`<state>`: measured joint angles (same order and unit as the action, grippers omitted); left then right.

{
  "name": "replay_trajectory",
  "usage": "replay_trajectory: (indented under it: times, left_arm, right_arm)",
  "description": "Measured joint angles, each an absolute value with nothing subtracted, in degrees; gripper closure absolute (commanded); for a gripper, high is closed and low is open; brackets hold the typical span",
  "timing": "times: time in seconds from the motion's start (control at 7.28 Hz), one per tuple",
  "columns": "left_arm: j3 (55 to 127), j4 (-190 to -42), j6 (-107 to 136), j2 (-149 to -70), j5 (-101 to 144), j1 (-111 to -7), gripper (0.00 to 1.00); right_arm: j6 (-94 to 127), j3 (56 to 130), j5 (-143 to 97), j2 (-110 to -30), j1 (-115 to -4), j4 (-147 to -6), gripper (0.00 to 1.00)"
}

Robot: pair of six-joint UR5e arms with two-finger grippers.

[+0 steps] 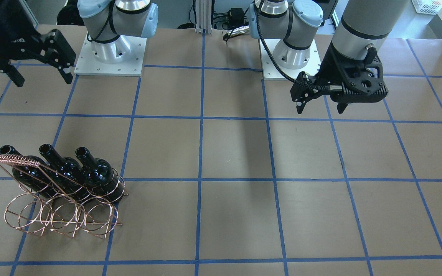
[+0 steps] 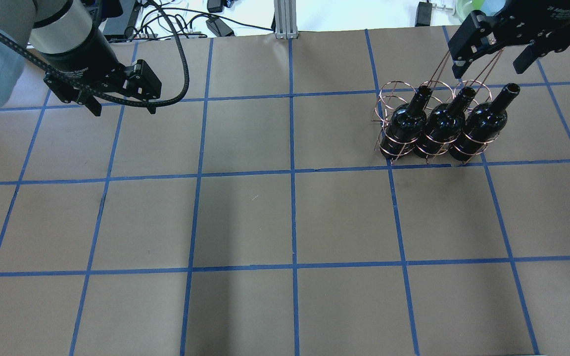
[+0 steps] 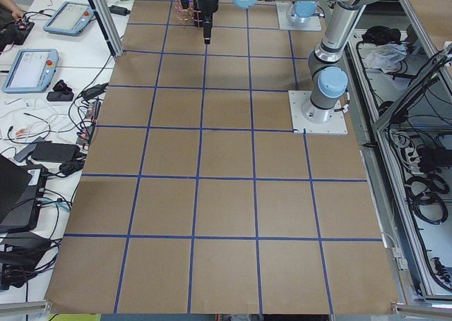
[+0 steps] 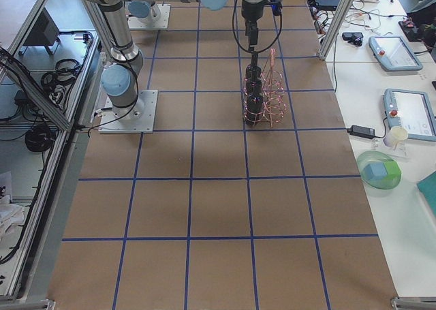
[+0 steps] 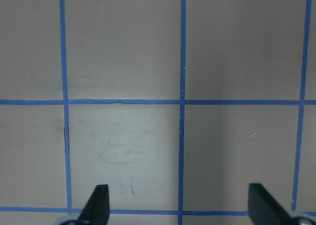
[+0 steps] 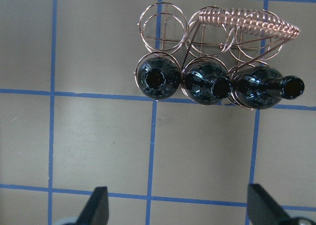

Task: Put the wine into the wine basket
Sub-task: 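Open the right gripper and release the bottle in the rack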

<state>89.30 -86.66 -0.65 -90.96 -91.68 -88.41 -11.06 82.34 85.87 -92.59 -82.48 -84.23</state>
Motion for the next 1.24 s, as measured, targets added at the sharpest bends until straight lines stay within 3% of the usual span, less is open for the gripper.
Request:
replay_trajectory:
  times: [0.69, 1.24]
  left_arm:
    - [89.13, -86.63, -0.7, -90.38, -91.78, -88.5, 0.0]
    - [89.1, -88.69, -0.77, -88.45, -91.88, -88.59, 0.0]
  right_arm:
    - [-2.52, 82.73, 89.99, -91.51, -93.3, -82.49, 0.0]
    - [-3.02, 82.86, 89.71, -91.43, -89.46, -84.48, 0.0]
